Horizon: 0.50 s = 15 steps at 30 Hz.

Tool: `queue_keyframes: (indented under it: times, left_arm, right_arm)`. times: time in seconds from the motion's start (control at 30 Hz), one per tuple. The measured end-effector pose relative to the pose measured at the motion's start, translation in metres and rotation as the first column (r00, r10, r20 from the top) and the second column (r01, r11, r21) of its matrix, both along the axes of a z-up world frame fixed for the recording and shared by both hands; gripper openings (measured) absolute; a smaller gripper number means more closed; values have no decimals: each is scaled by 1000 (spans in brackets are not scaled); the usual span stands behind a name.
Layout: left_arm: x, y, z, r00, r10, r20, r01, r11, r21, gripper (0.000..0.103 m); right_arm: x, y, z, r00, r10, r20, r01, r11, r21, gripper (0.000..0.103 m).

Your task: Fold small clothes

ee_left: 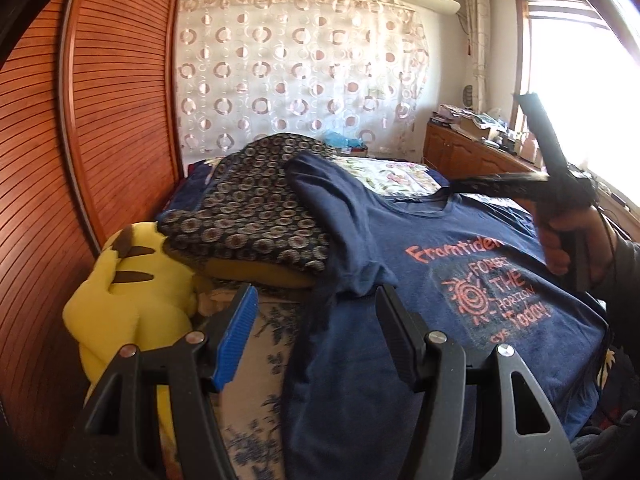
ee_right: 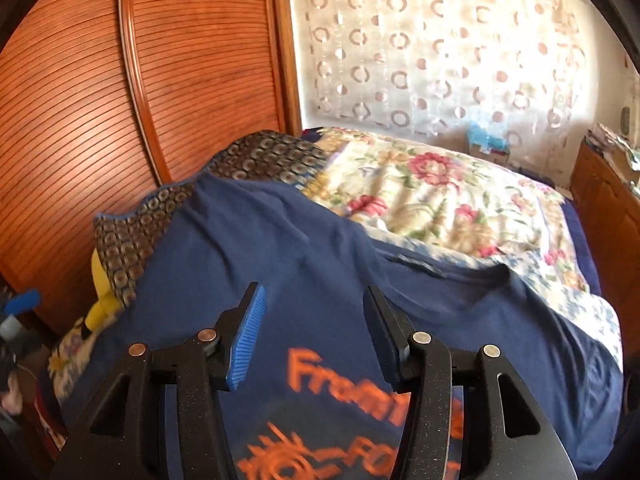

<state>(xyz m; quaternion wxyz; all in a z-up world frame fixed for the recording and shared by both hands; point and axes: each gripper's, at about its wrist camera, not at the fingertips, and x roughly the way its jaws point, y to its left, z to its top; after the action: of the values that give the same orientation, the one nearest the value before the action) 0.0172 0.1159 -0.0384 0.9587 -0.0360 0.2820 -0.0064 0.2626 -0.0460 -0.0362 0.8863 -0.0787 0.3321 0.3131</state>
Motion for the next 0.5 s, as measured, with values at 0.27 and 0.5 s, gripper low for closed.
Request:
queue_keyframes:
  times: [0.27,0.5]
  left_arm:
    - [44,-38,-14,996,-77,-55,77,997,-4,61]
    - [77,-75,-37,975,-170,-147,169,985,-14,61]
  right_arm:
    - [-18,-95,-16,993,-115,30,117,991,-69,52]
    - [-32,-187,-31,972,-235,12,235,966,-108,52]
